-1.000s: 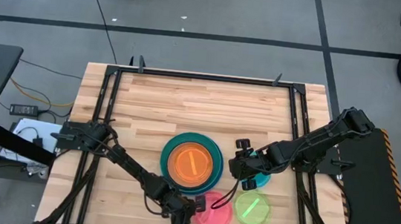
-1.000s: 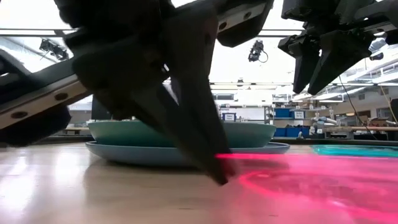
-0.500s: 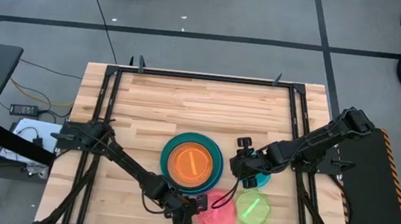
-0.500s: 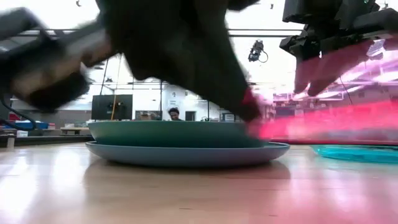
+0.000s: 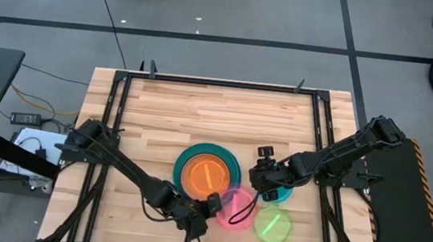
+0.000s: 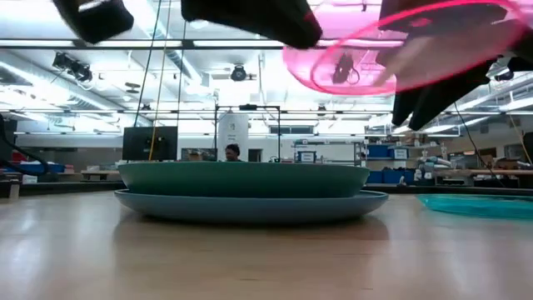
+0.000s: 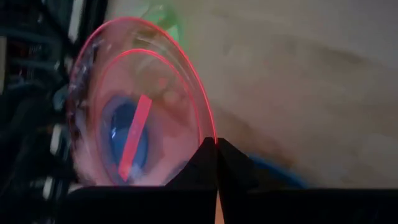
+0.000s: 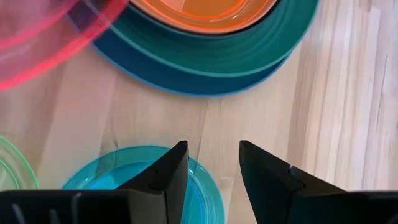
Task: Stack plastic plates
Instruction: Stack the pink transparent plate on top of the orange transparent plate
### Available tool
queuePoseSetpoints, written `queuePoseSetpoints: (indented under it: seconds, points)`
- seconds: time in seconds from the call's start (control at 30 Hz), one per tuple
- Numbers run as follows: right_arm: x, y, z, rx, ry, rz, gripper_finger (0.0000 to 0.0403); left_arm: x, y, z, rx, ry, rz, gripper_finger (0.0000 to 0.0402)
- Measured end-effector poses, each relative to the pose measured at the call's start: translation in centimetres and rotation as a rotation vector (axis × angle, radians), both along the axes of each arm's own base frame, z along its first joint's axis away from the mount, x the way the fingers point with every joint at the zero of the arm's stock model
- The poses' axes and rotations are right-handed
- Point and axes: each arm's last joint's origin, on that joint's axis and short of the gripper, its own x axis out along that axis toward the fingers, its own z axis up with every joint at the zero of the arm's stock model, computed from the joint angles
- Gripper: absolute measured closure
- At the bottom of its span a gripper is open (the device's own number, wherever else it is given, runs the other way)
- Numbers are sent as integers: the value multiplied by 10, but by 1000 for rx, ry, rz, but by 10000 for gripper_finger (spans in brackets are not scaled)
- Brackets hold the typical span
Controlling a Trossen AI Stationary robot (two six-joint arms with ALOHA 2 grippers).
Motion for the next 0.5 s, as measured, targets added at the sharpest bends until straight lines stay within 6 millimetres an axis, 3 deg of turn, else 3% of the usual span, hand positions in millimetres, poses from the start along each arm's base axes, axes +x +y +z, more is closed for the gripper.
queuePoseSetpoints:
  seconds: [0.5]
  points:
    - [2,-3,0,-3,-6,-10,250,-18,30,-7,22,175,375,398]
